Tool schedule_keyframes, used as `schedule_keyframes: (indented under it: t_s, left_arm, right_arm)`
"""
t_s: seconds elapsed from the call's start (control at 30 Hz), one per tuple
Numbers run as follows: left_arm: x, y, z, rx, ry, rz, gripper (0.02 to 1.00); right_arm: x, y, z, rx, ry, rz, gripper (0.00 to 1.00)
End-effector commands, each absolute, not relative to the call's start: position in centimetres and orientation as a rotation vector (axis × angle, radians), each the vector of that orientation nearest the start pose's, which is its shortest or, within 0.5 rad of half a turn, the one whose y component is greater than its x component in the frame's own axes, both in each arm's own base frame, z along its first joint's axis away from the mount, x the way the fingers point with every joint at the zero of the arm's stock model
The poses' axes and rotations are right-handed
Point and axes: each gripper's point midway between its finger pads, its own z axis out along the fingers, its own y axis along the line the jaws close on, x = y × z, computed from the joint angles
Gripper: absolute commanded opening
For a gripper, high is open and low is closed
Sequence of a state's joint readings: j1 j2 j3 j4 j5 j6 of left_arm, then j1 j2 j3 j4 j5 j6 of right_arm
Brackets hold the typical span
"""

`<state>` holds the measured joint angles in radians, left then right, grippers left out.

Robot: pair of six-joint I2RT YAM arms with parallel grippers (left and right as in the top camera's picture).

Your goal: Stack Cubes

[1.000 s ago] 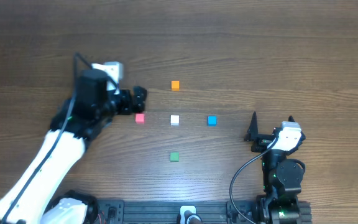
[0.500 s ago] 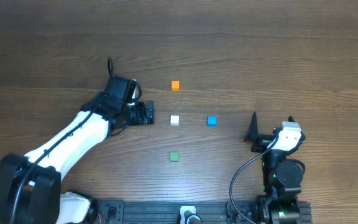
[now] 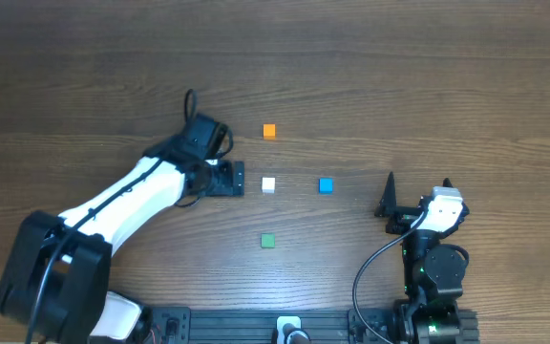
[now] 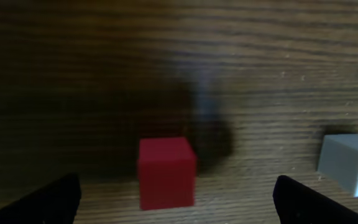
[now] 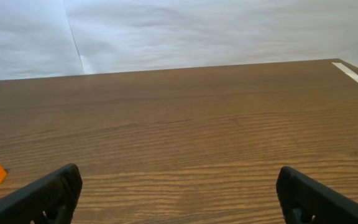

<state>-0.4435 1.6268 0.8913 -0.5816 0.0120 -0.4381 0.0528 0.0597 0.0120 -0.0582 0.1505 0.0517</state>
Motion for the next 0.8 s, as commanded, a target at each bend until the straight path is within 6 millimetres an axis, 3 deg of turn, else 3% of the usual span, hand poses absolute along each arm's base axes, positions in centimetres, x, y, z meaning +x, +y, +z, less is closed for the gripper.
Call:
schedule_keyframes:
  t_s: [0.03,0.53,0.73,0.8]
  left_arm:
    - [30.4,-14.6,2.5,0.076,2.893,-0.058,0.998]
    - [29.9,-14.2,0.8,0.022,2.948,-0.024,0.989]
    - [29.8,-14.2,0.8,-0.014,2.952,-0.033,0.901]
    - [29.9,-14.2,0.8,-0.016,2.951,-0.034,0.818]
  right_arm:
    - [24.8,-1.3,14.9,0.115,1.674,-0.044,0.993]
    - [24.8,-1.3,14.9,0.115,1.674,-0.044,0.993]
    - [24.8,-1.3,14.9,0.115,1.674,-0.044,0.993]
    - [24.8,-1.3,14.9,0.115,1.674,-0.045,0.991]
